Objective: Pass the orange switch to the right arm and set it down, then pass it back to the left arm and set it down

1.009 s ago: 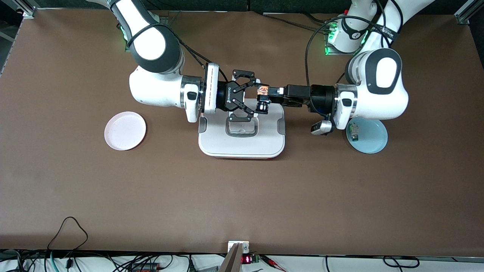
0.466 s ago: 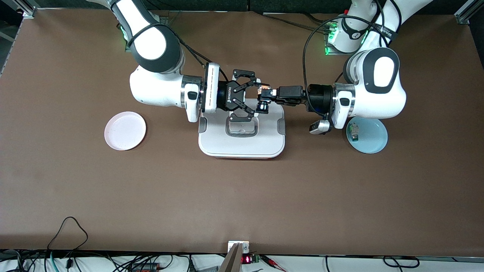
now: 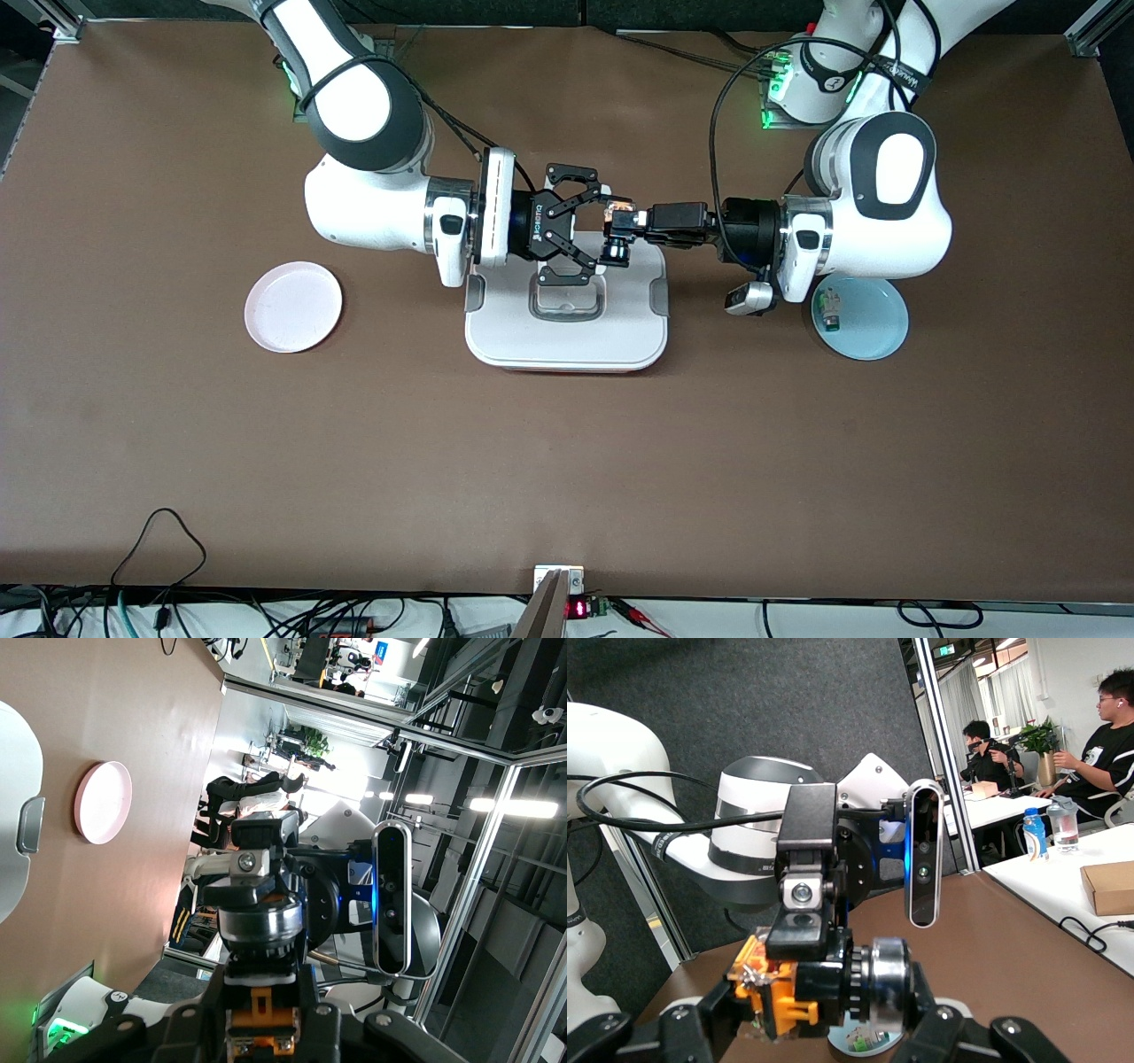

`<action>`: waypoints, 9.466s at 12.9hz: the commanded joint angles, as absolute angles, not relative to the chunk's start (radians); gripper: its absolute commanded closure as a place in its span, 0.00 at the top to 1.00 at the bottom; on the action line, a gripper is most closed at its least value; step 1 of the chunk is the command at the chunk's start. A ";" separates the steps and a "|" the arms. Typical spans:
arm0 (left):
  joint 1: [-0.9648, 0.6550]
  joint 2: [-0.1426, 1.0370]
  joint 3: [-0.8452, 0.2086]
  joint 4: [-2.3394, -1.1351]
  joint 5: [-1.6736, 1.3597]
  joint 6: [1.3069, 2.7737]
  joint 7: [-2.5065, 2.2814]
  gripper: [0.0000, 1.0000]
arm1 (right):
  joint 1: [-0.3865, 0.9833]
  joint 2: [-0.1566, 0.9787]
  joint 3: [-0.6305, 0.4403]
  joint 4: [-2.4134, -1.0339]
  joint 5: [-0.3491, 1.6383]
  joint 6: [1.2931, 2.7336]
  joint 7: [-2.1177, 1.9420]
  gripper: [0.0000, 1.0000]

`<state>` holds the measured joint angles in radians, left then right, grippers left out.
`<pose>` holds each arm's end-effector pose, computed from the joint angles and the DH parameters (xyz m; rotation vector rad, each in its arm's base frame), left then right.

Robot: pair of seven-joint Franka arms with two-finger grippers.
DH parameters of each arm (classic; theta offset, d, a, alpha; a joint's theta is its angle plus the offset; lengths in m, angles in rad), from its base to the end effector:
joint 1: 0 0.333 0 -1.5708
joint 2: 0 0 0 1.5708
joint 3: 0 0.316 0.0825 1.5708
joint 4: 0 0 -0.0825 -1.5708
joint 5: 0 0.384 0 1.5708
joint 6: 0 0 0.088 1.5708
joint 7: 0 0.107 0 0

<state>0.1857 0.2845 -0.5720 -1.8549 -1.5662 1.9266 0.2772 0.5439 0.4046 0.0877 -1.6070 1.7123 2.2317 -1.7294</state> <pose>0.5714 -0.2767 0.4480 1.6024 0.1622 -0.2551 0.5580 0.4344 0.4500 -1.4639 -1.0514 -0.9567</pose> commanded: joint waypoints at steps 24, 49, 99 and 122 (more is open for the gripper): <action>0.370 0.276 -0.568 -1.835 -0.228 1.649 0.840 0.03 | 0.232 0.212 -0.168 -1.759 0.912 1.761 -1.246 1.00; 0.641 0.497 -0.548 -2.111 0.417 2.287 1.375 0.00 | 0.166 0.055 -0.196 -1.681 -0.120 1.761 -0.126 1.00; 0.134 0.028 -0.169 -1.537 -0.032 1.416 0.120 1.00 | 0.031 -0.011 -0.086 -1.649 -0.043 1.621 0.006 1.00; -0.034 0.000 -0.014 -1.588 -0.006 1.523 0.124 1.00 | 0.028 -0.018 -0.087 -1.629 -0.049 1.592 -0.044 1.00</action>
<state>-0.0128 -0.0175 -0.0357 -1.6231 0.0015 1.5478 0.1227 0.0286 -0.0194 -0.0910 -1.6485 -0.0475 1.6150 -0.0265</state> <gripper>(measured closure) 0.000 0.000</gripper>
